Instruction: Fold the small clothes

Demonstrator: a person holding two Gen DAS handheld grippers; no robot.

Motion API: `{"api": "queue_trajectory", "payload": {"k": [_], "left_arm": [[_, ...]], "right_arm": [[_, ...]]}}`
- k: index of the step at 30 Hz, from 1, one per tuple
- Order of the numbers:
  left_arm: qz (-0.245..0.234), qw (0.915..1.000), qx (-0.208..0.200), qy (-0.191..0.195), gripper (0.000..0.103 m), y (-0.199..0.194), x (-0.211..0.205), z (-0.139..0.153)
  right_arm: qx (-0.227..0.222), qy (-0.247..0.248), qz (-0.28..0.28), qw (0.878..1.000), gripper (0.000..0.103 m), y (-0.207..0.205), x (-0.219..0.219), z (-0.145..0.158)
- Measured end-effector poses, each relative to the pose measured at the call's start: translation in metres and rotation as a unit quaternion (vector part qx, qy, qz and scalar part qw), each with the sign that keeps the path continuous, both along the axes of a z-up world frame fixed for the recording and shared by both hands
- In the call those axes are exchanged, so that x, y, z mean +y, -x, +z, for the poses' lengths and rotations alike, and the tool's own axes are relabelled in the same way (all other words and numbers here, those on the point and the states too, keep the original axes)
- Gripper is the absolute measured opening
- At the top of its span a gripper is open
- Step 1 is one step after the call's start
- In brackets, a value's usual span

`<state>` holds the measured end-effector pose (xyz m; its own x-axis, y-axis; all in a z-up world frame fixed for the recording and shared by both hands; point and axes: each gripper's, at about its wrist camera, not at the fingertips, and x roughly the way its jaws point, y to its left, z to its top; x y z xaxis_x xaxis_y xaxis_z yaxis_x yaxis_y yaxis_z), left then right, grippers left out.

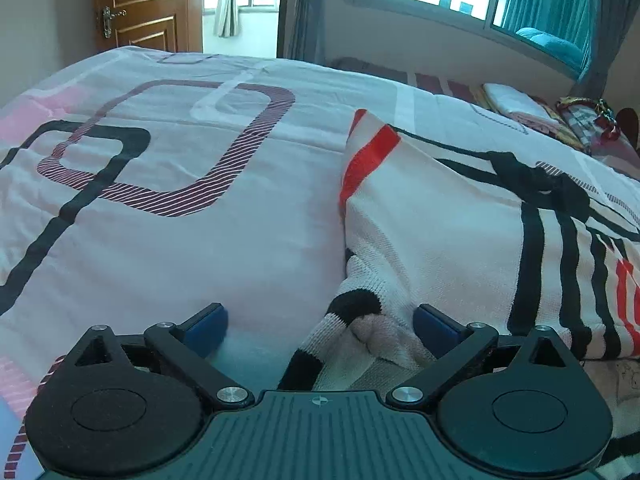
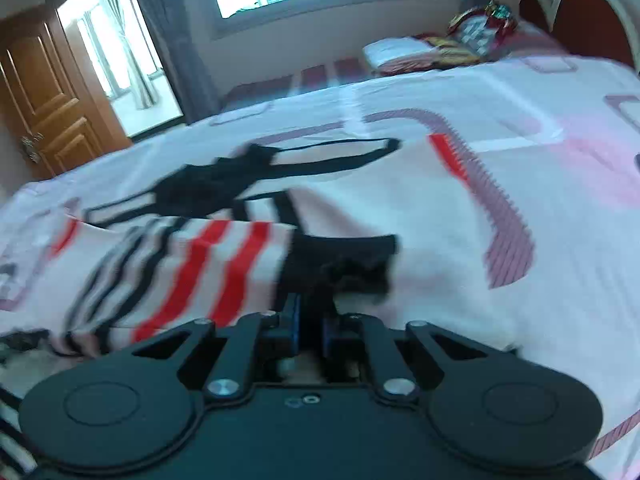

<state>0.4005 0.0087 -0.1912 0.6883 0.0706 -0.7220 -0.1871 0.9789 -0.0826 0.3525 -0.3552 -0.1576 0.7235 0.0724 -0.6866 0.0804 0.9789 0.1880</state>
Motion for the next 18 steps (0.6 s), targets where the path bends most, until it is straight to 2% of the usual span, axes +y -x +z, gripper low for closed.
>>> {"api": "queue_trajectory", "payload": {"k": [2,5,8,9,11,16,18], "left_arm": [[0.007,1.0,0.0,0.006,0.1,0.003,0.007,0.001],[0.02,0.9998,-0.002,0.005,0.1,0.006,0.013,0.002],[0.034,0.9993,-0.008,0.009,0.1,0.009,0.019,0.004],[0.043,0.999,-0.007,0.013,0.1,0.011,0.022,0.005],[0.049,0.9988,-0.006,0.009,0.1,0.015,0.021,0.012],[0.009,0.999,-0.043,-0.006,0.1,0.039,-0.004,0.037],[-0.018,0.9989,-0.041,-0.015,0.1,0.037,-0.016,0.036]], "right_arm": [[0.001,-0.014,-0.014,1.0,0.009,0.001,-0.007,0.001],[-0.001,0.012,-0.011,1.0,0.016,0.01,-0.004,0.003],[-0.004,0.016,-0.021,1.0,0.021,0.018,-0.006,0.01],[-0.013,0.018,-0.017,1.0,0.025,0.022,-0.005,0.015],[-0.032,0.022,-0.008,0.999,0.025,0.029,-0.001,0.024],[-0.04,0.009,0.026,0.999,0.027,0.041,0.013,0.032],[-0.038,0.009,0.041,0.998,0.027,0.04,0.023,0.03]]}}
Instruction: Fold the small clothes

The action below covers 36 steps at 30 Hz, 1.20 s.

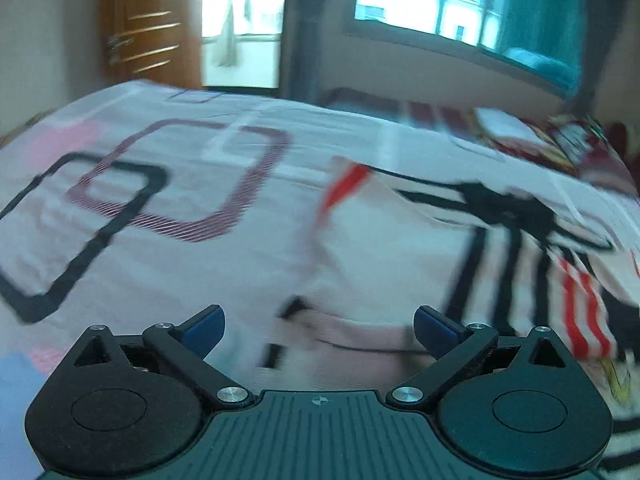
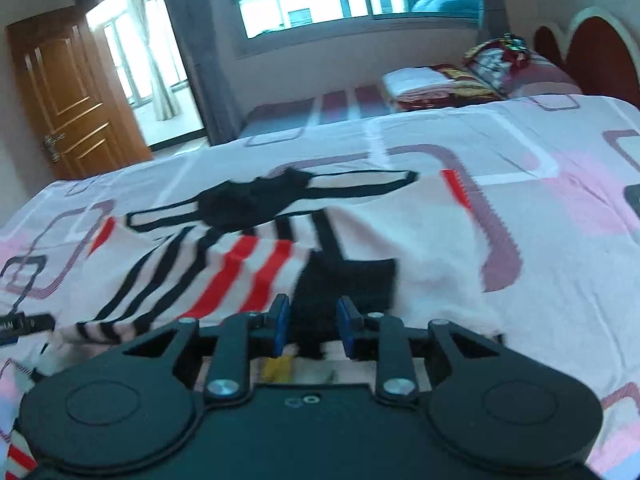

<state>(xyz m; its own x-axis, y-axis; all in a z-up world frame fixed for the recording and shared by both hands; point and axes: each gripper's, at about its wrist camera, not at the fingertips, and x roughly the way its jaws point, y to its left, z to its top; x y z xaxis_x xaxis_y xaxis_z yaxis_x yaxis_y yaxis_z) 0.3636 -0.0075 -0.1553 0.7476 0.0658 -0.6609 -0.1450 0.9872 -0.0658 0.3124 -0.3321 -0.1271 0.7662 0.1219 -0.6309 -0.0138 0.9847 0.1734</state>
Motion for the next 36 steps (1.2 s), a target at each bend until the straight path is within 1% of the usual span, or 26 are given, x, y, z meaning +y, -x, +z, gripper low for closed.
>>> {"api": "queue_trajectory", "payload": {"k": [2,3,4,5,6,7,9,10,11,13,15,16,18,20,21,22,23,26,29,31,32,34,35,36], "left_arm": [[-0.003,0.9998,0.018,-0.008,0.1,-0.006,-0.005,-0.011],[-0.001,0.9994,0.032,-0.012,0.1,-0.009,-0.004,-0.018],[0.004,0.9984,0.054,-0.019,0.1,-0.011,-0.001,-0.028],[0.009,0.9982,0.059,-0.007,0.1,-0.008,0.006,-0.034],[0.019,0.9985,0.051,0.003,0.1,-0.002,0.013,-0.035],[0.032,0.9979,0.057,-0.004,0.1,0.002,0.016,-0.033],[0.032,0.9978,0.057,0.011,0.1,0.011,0.019,-0.025],[0.026,0.9981,0.053,0.016,0.1,0.015,0.016,-0.021],[0.012,0.9985,0.049,0.019,0.1,0.019,0.007,-0.016],[-0.017,0.9981,0.048,0.035,0.1,0.022,-0.011,-0.011],[-0.055,0.9961,0.05,0.048,0.1,0.025,-0.035,-0.008],[-0.074,0.9951,0.047,0.046,0.1,0.027,-0.049,-0.008],[-0.112,0.9926,0.044,0.021,0.1,0.033,-0.072,-0.01],[-0.12,0.9905,0.064,-0.02,0.1,0.039,-0.081,-0.022],[-0.122,0.9904,0.056,-0.031,0.1,0.047,-0.077,-0.027],[-0.126,0.9903,0.041,-0.042,0.101,0.057,-0.071,-0.03],[-0.124,0.9904,0.04,-0.046,0.103,0.065,-0.064,-0.031],[-0.104,0.9927,0.051,-0.035,0.103,0.084,-0.036,-0.029],[-0.084,0.994,0.058,-0.038,0.103,0.106,-0.018,-0.028],[-0.073,0.9941,0.056,-0.057,0.103,0.112,-0.015,-0.03],[-0.062,0.9949,0.063,-0.049,0.103,0.114,-0.012,-0.029],[-0.031,0.9962,0.079,-0.02,0.103,0.12,-0.005,-0.025],[-0.024,0.9968,0.076,-0.012,0.103,0.124,-0.007,-0.021],[-0.029,0.9973,0.066,-0.013,0.103,0.129,-0.012,-0.018]], "right_arm": [[0.006,0.008,0.014,1.0,0.027,-0.006,0.009,-0.004],[0.009,0.012,0.019,1.0,0.028,-0.008,0.012,-0.006],[0.018,0.021,0.021,0.999,0.028,-0.012,0.014,-0.012],[0.039,0.034,0.018,0.998,0.028,-0.017,0.013,-0.02],[0.042,0.031,0.017,0.999,0.026,-0.017,0.009,-0.025],[0.038,0.025,0.015,0.999,0.026,-0.014,0.003,-0.025],[0.045,0.041,0.007,0.998,0.024,-0.008,-0.001,-0.02],[0.046,0.048,0.004,0.998,0.028,-0.005,-0.001,-0.017],[0.038,0.043,0.01,0.998,0.03,0.002,0.001,-0.013],[0.032,0.033,0.03,0.998,0.03,0.012,0.012,-0.009],[0.04,0.018,0.059,0.997,0.03,0.019,0.03,-0.011],[0.049,0.019,0.081,0.995,0.029,0.022,0.045,-0.014],[0.052,0.03,0.112,0.992,0.028,0.029,0.068,-0.018],[0.056,0.055,0.14,0.987,0.028,0.039,0.087,-0.025],[0.06,0.069,0.147,0.985,0.027,0.043,0.09,-0.028],[0.064,0.083,0.149,0.983,0.027,0.047,0.09,-0.032],[0.06,0.089,0.144,0.984,0.027,0.054,0.083,-0.032],[0.065,0.087,0.104,0.989,0.025,0.074,0.045,-0.031],[0.058,0.097,0.063,0.992,0.024,0.099,0.002,-0.029],[0.057,0.101,0.042,0.992,0.023,0.113,-0.016,-0.028],[0.058,0.107,0.034,0.992,0.023,0.119,-0.022,-0.027],[0.061,0.113,0.032,0.991,0.025,0.125,-0.023,-0.026],[0.059,0.115,0.035,0.991,0.026,0.128,-0.019,-0.023],[0.054,0.11,0.04,0.992,0.028,0.131,-0.017,-0.02]]}}
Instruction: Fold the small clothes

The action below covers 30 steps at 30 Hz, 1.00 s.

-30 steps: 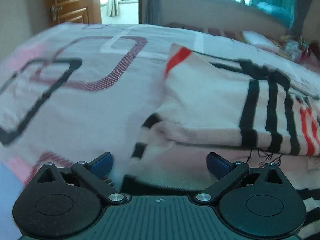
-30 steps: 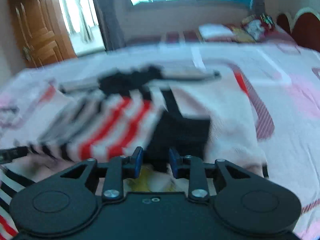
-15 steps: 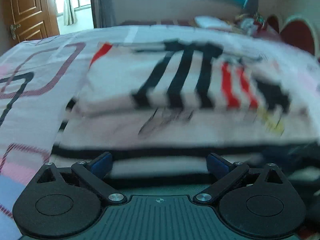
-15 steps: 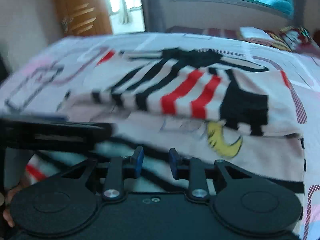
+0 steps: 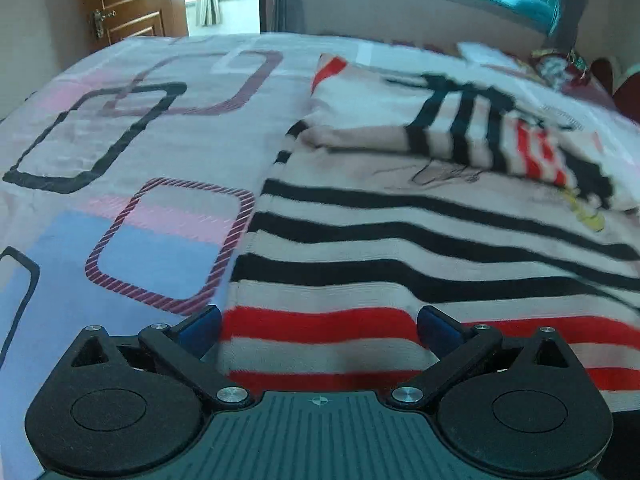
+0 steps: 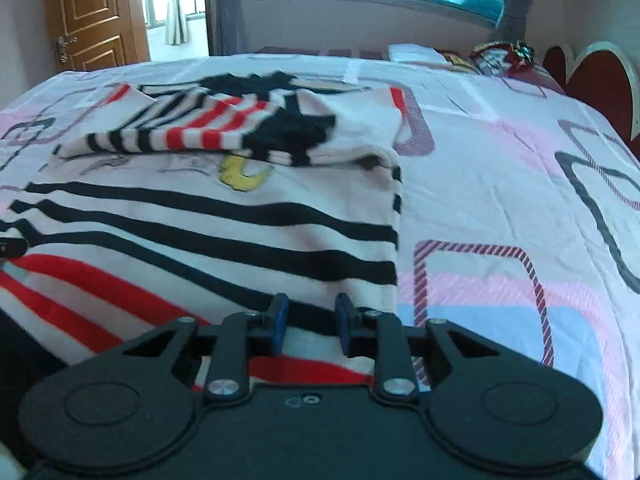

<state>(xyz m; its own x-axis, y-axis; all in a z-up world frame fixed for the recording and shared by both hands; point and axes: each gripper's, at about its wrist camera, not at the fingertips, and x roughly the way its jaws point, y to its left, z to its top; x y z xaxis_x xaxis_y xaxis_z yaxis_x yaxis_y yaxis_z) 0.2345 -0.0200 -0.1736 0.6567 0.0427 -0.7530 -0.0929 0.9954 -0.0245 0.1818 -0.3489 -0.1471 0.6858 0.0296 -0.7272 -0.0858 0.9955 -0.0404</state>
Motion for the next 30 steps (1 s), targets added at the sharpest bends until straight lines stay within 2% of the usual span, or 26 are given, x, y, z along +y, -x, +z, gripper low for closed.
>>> {"api": "queue_trajectory", "payload": {"k": [3,6,8,11,12,14,20,21,22,24,27,30], "left_arm": [[-0.034,0.9993,-0.014,-0.003,0.103,0.008,-0.031,0.006],[-0.05,0.9987,-0.008,-0.001,0.103,0.012,-0.054,0.001],[-0.041,0.999,0.004,-0.014,0.103,0.014,-0.054,-0.01],[-0.048,0.9984,-0.011,-0.026,0.103,0.028,-0.041,-0.012],[-0.045,0.9986,-0.01,-0.026,0.103,0.032,-0.035,-0.011],[-0.037,0.9991,-0.005,-0.022,0.103,0.041,-0.02,-0.012],[-0.055,0.9979,-0.008,-0.033,0.103,0.059,-0.009,-0.01],[-0.053,0.998,-0.004,-0.034,0.103,0.061,-0.007,-0.008],[-0.049,0.9983,0.0,-0.032,0.103,0.063,-0.006,-0.006],[-0.052,0.9985,0.007,-0.017,0.103,0.066,-0.001,-0.001],[-0.065,0.9977,-0.007,-0.019,0.103,0.073,-0.002,0.01],[-0.081,0.9965,-0.01,-0.017,0.103,0.073,-0.005,0.014]], "right_arm": [[-0.007,-0.045,0.037,0.998,0.03,0.009,0.018,0.007],[-0.007,-0.052,0.101,0.993,0.028,0.011,0.055,0.006],[-0.007,-0.053,0.136,0.989,0.028,0.013,0.076,0.005],[0.011,-0.047,0.164,0.985,0.029,0.016,0.091,-0.004],[0.023,-0.048,0.16,0.986,0.029,0.017,0.088,-0.009],[0.02,-0.061,0.146,0.987,0.026,0.023,0.073,-0.012],[0.006,-0.029,0.086,0.996,0.022,0.059,0.031,-0.01],[0.002,-0.025,0.08,0.997,0.024,0.065,0.029,-0.009],[0.007,-0.004,0.063,0.998,0.026,0.07,0.028,-0.01],[0.004,-0.002,0.045,0.999,0.027,0.077,0.029,-0.01],[-0.004,-0.033,0.024,0.999,0.03,0.086,0.04,0.001],[-0.02,-0.051,0.037,0.998,0.03,0.091,0.07,0.01]]}}
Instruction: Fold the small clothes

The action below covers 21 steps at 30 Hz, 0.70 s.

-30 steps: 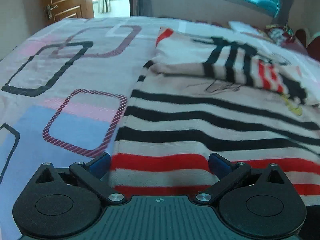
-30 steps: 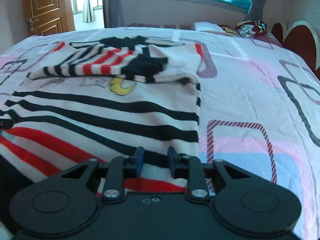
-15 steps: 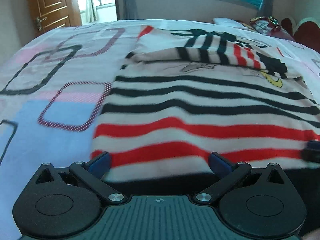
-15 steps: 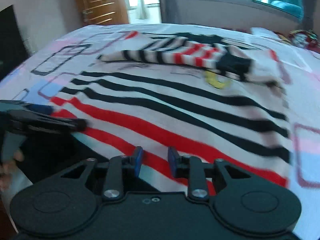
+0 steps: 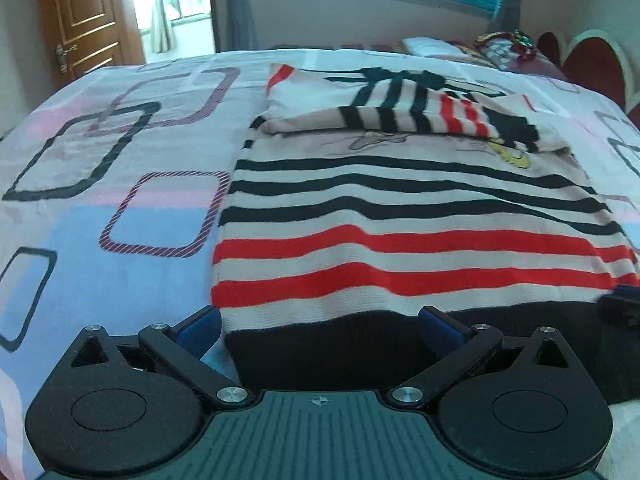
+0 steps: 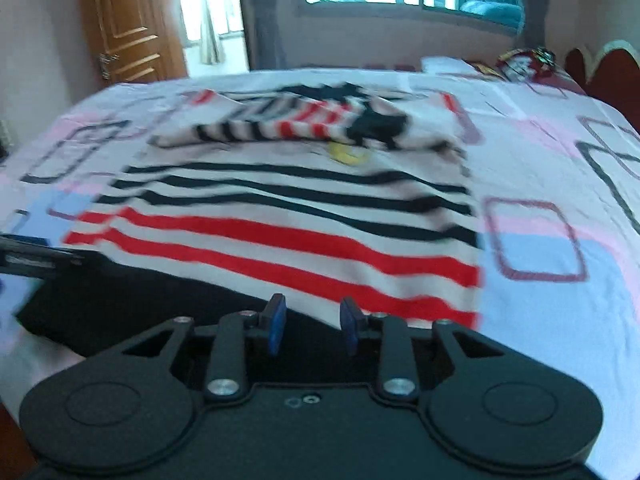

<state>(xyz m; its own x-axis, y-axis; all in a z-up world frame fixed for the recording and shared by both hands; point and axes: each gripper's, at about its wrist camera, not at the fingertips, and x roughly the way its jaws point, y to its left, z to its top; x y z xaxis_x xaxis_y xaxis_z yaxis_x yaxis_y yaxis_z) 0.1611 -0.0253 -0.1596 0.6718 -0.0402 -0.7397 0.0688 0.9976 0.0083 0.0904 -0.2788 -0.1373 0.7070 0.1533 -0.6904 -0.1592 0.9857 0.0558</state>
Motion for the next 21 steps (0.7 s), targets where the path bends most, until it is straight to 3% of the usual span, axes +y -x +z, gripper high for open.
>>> {"api": "queue_trajectory", "payload": {"k": [4,9,12,21], "left_arm": [[-0.015,0.9999,0.007,-0.002,0.103,0.002,-0.003,-0.007],[-0.026,0.9995,0.016,-0.003,0.103,0.013,0.0,-0.022],[-0.021,0.9993,0.024,0.018,0.103,0.015,0.01,-0.024],[-0.037,0.999,0.02,0.015,0.103,0.023,0.016,-0.025]], "right_arm": [[0.002,-0.022,0.006,1.0,0.035,-0.004,0.037,0.001],[0.016,0.003,-0.004,1.0,0.041,-0.006,0.059,-0.007],[0.034,0.02,-0.023,0.999,0.041,0.003,0.055,-0.023],[0.021,0.037,-0.08,0.996,0.041,0.037,0.028,-0.024]]}}
